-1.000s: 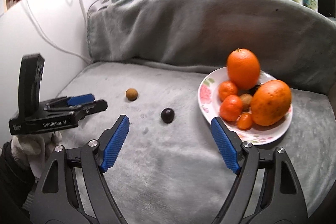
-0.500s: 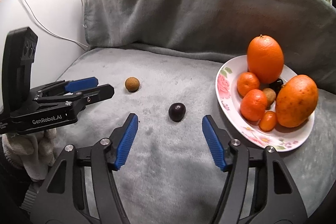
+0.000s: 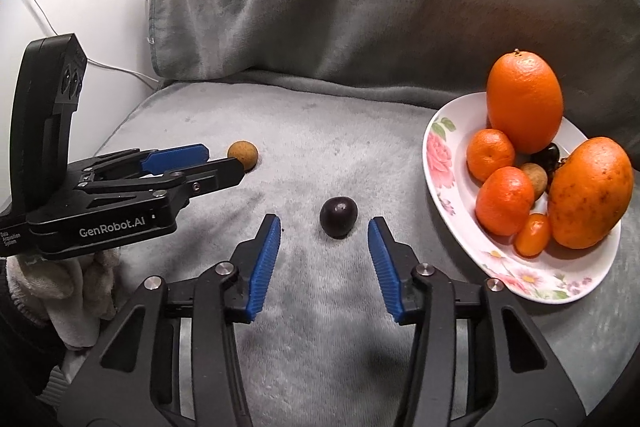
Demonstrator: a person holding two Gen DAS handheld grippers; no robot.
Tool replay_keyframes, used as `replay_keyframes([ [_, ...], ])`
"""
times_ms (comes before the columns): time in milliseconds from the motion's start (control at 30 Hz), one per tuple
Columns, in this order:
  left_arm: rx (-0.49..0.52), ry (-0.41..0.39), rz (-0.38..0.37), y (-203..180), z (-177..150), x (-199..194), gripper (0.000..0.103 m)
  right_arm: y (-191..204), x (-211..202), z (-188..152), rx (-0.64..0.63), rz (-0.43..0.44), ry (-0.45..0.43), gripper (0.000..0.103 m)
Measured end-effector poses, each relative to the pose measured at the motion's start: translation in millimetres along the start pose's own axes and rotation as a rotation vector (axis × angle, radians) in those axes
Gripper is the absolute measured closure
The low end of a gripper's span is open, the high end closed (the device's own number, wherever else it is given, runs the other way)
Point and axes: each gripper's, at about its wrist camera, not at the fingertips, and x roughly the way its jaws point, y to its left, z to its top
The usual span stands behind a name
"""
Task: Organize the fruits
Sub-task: 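Grasp the dark plum with the right tool while the left tool grasps the kumquat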
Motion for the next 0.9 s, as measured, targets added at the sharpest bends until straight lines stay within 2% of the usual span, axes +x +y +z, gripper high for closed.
replay_keyframes([
  [167, -0.019, 0.02, -0.007, 4.0, 2.8, 5.8, 0.05, -0.1, 8.2, 3.0, 0.0, -0.015, 0.026, 0.059],
  [233, -0.019, 0.025, -0.007, 5.3, 3.5, 7.6, 0.055, 0.3, 11.4, 4.8, -0.006, -0.019, 0.037, 0.06],
  [400, -0.042, 0.049, -0.018, 10.6, 6.2, 17.6, 0.059, 0.3, 20.0, 9.0, -0.002, -0.018, 0.049, 0.066],
  [900, -0.045, 0.056, -0.005, 11.6, 6.5, 26.9, 0.068, -3.3, 28.5, 7.3, 0.014, -0.034, 0.06, 0.073],
])
